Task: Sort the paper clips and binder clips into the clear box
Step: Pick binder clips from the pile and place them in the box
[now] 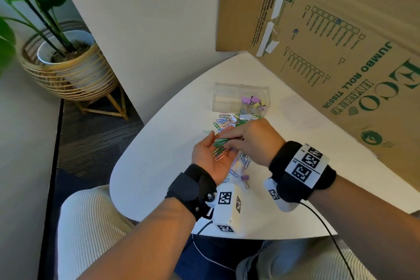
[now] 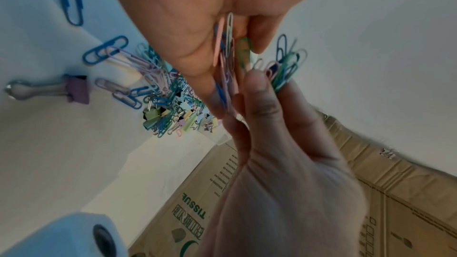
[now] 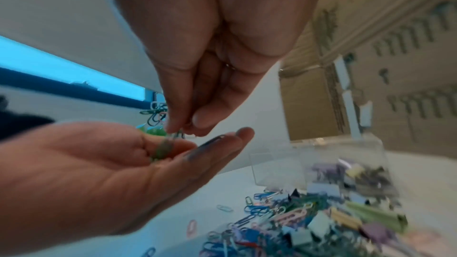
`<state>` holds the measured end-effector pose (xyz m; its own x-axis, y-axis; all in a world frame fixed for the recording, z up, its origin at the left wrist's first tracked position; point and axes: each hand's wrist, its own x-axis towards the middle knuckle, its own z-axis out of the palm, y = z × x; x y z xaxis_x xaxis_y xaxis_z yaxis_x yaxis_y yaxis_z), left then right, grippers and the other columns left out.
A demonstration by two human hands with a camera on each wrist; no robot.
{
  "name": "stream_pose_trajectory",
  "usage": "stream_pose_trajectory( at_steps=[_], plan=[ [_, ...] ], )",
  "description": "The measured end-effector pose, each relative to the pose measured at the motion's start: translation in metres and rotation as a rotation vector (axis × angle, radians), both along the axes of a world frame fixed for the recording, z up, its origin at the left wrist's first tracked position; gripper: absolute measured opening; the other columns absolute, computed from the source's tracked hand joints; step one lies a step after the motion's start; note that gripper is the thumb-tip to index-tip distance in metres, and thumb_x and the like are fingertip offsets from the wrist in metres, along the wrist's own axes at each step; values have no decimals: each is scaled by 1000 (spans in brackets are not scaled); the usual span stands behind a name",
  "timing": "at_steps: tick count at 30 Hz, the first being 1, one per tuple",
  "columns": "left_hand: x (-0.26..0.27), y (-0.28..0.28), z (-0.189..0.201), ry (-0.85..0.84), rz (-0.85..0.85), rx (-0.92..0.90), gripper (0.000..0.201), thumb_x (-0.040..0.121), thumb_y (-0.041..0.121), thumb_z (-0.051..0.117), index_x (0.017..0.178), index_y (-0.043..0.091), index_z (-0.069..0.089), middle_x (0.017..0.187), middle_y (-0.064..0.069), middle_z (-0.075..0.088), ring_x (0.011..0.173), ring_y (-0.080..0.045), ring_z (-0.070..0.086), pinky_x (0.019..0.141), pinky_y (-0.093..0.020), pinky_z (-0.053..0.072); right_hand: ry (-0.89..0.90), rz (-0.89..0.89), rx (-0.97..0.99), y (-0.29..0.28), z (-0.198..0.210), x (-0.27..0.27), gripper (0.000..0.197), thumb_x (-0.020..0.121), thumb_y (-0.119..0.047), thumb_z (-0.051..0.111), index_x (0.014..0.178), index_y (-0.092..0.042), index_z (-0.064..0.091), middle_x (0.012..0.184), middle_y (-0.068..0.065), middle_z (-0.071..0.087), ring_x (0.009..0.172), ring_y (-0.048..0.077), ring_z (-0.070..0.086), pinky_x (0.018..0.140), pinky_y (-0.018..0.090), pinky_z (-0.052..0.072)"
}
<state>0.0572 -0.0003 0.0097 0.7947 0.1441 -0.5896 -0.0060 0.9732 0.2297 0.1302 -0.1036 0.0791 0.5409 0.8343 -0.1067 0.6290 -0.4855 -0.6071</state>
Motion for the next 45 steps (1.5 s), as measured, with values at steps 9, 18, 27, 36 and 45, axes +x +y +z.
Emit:
stream_pose_trajectory(
  at_steps=[9, 18, 27, 36, 45],
  plan=[
    [-2, 4, -4, -22, 14, 45, 44, 102, 26, 33, 116, -7, 58, 107, -23, 68, 101, -34, 66, 90, -42, 52, 327, -408, 262, 12, 2, 29, 20, 80, -13, 78, 99, -21, 75, 76, -12, 70, 60, -7, 62, 67, 13, 51],
    [-9, 6, -6, -17, -15, 28, 47, 102, 27, 31, 121, -7, 56, 119, -24, 64, 110, -34, 63, 90, -40, 53, 105, -589, 31, 64, -9, 101, 38, 78, -27, 80, 114, -16, 72, 112, 4, 72, 95, 20, 66, 95, 35, 53],
    [-11, 19, -6, 6, 68, 39, 44, 102, 26, 33, 117, -6, 59, 111, -22, 68, 96, -34, 68, 81, -38, 57, -14, -52, -129, 35, 4, 44, 34, 88, -30, 68, 120, -21, 67, 106, -6, 68, 92, 8, 59, 84, 22, 46],
    [-12, -3, 2, 65, 26, 76, 45, 103, 30, 31, 112, -2, 61, 92, -18, 67, 85, -28, 62, 79, -33, 49, -320, 321, -478, 23, 2, 2, 28, 90, -28, 63, 117, -21, 64, 105, 4, 52, 101, 24, 53, 85, 39, 47],
    [-20, -9, 14, 137, 21, 54, 38, 100, 30, 41, 116, 2, 60, 109, -19, 64, 109, -31, 58, 107, -41, 39, -346, 363, -466, 23, 9, -15, 19, 89, -9, 50, 87, -13, 69, 80, 7, 66, 75, 25, 63, 70, 36, 53]
  ],
)
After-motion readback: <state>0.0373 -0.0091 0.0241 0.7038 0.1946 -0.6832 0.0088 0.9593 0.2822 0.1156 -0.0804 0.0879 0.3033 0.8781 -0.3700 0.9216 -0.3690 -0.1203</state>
